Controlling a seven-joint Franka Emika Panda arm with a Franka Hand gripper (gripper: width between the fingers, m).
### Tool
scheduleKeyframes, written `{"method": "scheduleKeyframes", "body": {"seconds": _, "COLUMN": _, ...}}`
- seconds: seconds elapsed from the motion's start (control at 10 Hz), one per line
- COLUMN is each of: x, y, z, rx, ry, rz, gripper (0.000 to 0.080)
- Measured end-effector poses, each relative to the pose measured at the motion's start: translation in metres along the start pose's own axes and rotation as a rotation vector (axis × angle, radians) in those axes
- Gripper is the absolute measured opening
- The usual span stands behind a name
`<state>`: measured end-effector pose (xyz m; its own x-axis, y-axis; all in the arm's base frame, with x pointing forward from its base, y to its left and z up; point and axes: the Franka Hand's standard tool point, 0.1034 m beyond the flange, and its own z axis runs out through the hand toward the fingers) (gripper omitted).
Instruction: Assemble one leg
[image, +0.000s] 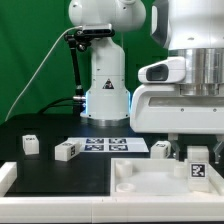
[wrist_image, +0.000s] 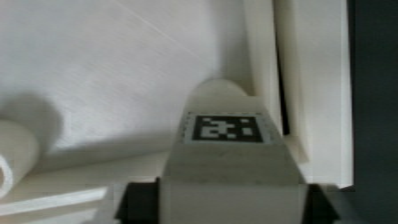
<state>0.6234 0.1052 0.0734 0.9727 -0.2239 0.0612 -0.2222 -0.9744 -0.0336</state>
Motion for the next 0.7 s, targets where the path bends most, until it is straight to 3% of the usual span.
{"method": "scheduleKeyframes", "body": {"seconds": 0.4, "x": -0.0004, "y": -0.0005, "z": 0.0002, "rx": 0.003, "ry": -0.002, "rz": 0.231, "gripper": 0.029}}
{"method": "scheduleKeyframes", "body": {"seconds": 0.7, "x": 0.0, "y": 0.0029, "z": 0.0009, "rx": 0.044, "ry": 0.013, "rz": 0.575, "gripper": 0.0291}}
